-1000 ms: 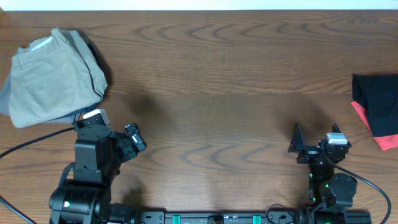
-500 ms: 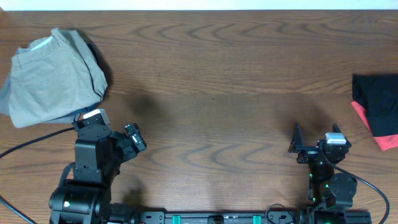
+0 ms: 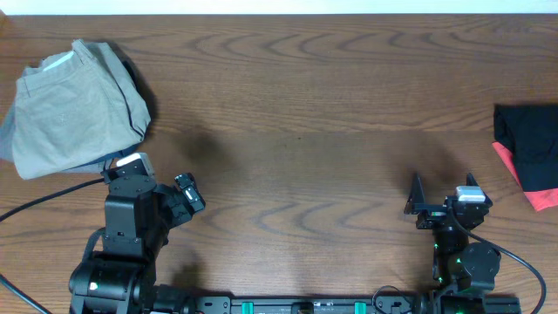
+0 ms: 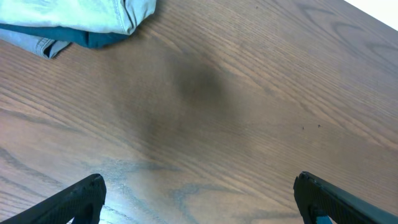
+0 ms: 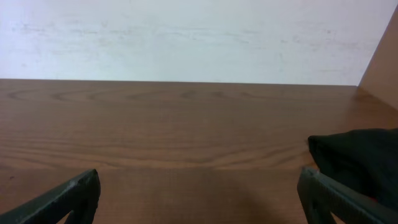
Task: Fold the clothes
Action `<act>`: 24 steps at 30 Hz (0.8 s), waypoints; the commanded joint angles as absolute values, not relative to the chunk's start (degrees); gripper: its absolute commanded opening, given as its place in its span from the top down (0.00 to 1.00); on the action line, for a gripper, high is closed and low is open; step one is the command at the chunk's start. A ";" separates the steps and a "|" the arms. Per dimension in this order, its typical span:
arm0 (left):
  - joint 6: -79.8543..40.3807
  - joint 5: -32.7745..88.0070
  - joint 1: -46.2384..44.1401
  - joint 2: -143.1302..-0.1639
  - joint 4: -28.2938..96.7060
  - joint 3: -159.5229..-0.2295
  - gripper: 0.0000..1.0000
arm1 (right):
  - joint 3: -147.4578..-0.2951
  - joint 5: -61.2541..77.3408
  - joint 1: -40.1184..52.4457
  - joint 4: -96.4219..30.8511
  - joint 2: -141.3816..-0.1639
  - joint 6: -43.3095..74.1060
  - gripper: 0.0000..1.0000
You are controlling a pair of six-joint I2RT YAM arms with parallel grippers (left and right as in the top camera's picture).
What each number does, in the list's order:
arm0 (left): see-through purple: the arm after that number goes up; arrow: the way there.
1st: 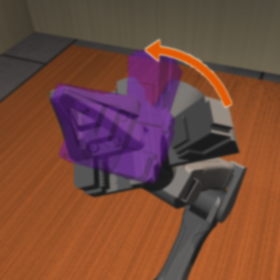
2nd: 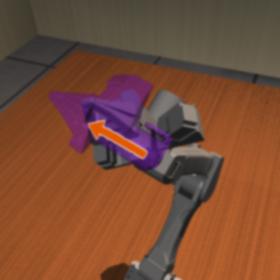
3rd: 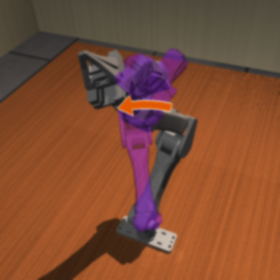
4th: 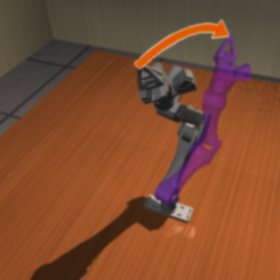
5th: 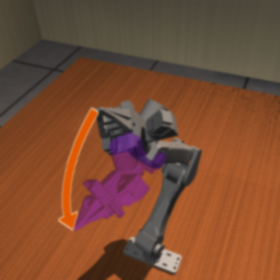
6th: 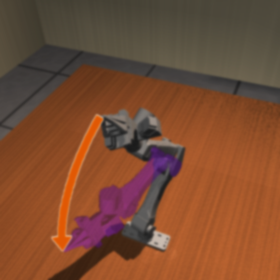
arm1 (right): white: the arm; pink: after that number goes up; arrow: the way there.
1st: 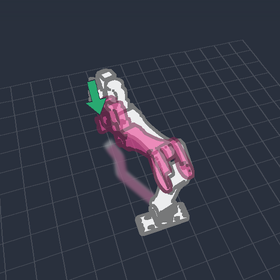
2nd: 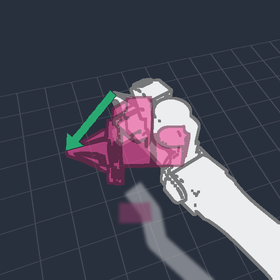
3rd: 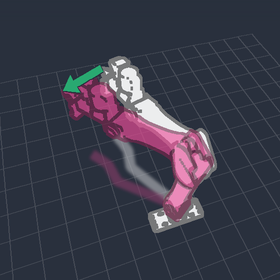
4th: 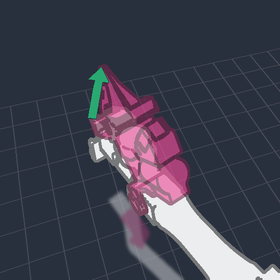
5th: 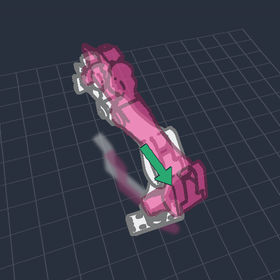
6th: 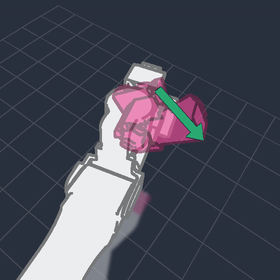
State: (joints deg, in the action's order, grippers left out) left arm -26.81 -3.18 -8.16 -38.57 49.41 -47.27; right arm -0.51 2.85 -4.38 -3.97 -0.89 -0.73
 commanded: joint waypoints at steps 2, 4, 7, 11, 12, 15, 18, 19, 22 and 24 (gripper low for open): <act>-26.89 -3.49 -8.34 -38.26 49.21 -46.83 0.02 | -0.32 3.27 -5.08 -4.05 -0.49 -1.80 0.01; -26.89 -3.49 -8.34 -37.30 49.19 -46.83 0.02 | -0.32 3.27 -5.08 -4.05 -0.49 -1.80 0.01; -22.09 -3.75 -7.99 -35.14 51.92 -46.44 0.02 | -0.32 3.27 -5.08 -4.05 -0.49 -1.80 0.01; -18.52 -3.73 -6.33 -29.50 49.98 -41.95 0.02 | -0.32 3.27 -5.08 -4.05 -0.49 -1.80 0.01; -17.45 -3.70 -5.98 -27.73 48.58 -40.27 0.02 | -0.32 3.27 -5.08 -4.05 -0.49 -1.80 0.01; -14.04 -3.66 -4.64 -21.32 42.24 -33.82 0.02 | -0.32 3.27 -5.08 -4.05 -0.49 -1.80 0.01; -10.33 -3.40 -3.20 -14.48 34.63 -26.98 0.02 | -0.32 3.27 -5.08 -4.05 -0.49 -1.80 0.01; -8.75 -3.38 -2.87 -12.12 31.48 -24.56 0.02 | -0.32 3.27 -5.08 -4.05 -0.49 -1.80 0.01; -2.96 -1.13 -2.17 -6.72 22.22 -18.20 0.02 | -0.32 3.27 -5.08 -4.05 -0.49 -1.80 0.01; -0.32 0.40 -1.58 -4.08 15.88 -14.09 0.02 | -0.32 3.27 -5.08 -4.05 -0.49 -1.80 0.01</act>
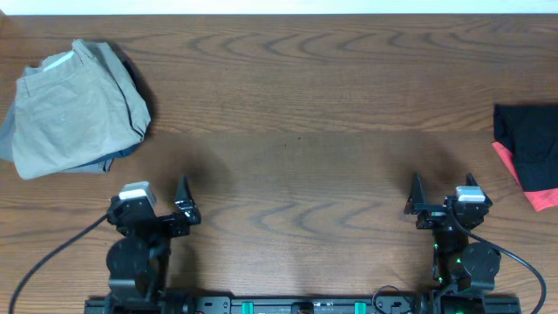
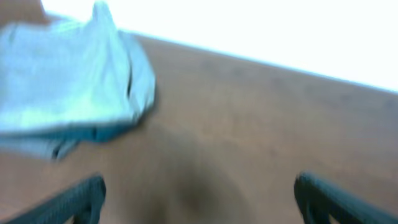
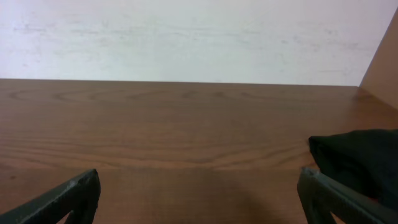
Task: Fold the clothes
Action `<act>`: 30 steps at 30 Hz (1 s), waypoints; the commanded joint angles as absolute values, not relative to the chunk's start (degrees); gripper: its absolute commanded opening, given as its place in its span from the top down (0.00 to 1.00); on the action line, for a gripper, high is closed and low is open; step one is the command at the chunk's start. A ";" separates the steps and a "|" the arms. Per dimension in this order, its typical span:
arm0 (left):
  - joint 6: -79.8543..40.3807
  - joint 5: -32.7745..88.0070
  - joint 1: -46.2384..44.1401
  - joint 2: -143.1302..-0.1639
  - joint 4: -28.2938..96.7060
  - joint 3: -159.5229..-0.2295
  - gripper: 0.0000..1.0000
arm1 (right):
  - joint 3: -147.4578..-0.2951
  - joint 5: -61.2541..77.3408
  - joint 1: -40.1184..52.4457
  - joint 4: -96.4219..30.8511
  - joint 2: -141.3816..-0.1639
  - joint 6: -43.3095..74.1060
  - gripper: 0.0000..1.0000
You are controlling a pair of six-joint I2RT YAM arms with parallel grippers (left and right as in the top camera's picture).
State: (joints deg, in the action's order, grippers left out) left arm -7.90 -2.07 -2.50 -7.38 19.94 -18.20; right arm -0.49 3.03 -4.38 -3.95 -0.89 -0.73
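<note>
A folded khaki garment [image 1: 74, 109] lies on top of bluish clothes at the far left of the table, and shows blurred in the left wrist view [image 2: 68, 93]. A black and red heap of clothes [image 1: 527, 153] sits at the right edge, its black part [image 3: 357, 158] visible in the right wrist view. My left gripper [image 1: 157, 199] [image 2: 199, 208] is open near the front edge, well short of the khaki pile, with nothing in it. My right gripper [image 1: 443, 194] [image 3: 199, 199] is open too, empty, left of the black heap.
The brown wooden table [image 1: 296, 113] stretches between the two clothes piles. A pale wall [image 3: 186, 37] rises behind its far edge. Both arm bases stand at the front edge.
My left arm has drawn back from beside the khaki pile toward the front edge, and its camera now looks level across the table. The right arm and both clothes piles are unchanged.
</note>
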 commanded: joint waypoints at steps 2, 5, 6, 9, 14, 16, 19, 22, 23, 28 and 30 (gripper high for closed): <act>0.82 0.67 -1.13 -2.04 9.61 -10.09 0.02 | -0.32 3.27 -5.08 -4.05 -0.49 -1.80 0.01; 1.48 0.67 -0.40 -0.03 -0.40 -3.62 0.02 | -0.32 3.27 -5.08 -4.05 -0.49 -1.80 0.01; 1.48 0.67 -0.21 -0.08 -3.55 -1.78 0.02 | -0.32 3.27 -5.08 -4.05 -0.49 -1.80 0.01; 1.26 0.84 -0.05 -0.08 -3.01 -0.21 0.02 | -0.32 3.27 -5.08 -4.05 -0.49 -1.80 0.01; -2.22 0.93 -0.05 -0.23 4.03 -0.23 0.02 | -0.32 3.27 -5.08 -4.05 -0.49 -1.80 0.01; -2.22 0.91 -0.05 -0.23 4.05 -0.25 0.02 | -0.32 3.27 -5.08 -4.05 -0.49 -1.80 0.01; -2.22 0.86 -0.08 -0.30 4.05 -0.25 0.03 | -0.32 3.27 -5.08 -4.05 -0.49 -1.80 0.01; -2.22 0.86 -0.08 -0.32 4.05 -0.25 0.02 | -0.32 3.27 -5.08 -4.05 -0.49 -1.80 0.01; -2.20 0.86 -0.05 -0.32 4.05 -0.25 0.02 | -0.32 3.27 -5.08 -4.05 -0.49 -1.80 0.01; -2.22 0.86 -0.05 -0.32 4.05 -0.25 0.02 | -0.32 3.27 -5.08 -4.05 -0.49 -1.80 0.01; -2.22 0.86 -0.05 -0.32 4.05 -0.25 0.02 | -0.32 3.27 -5.08 -4.05 -0.49 -1.80 0.01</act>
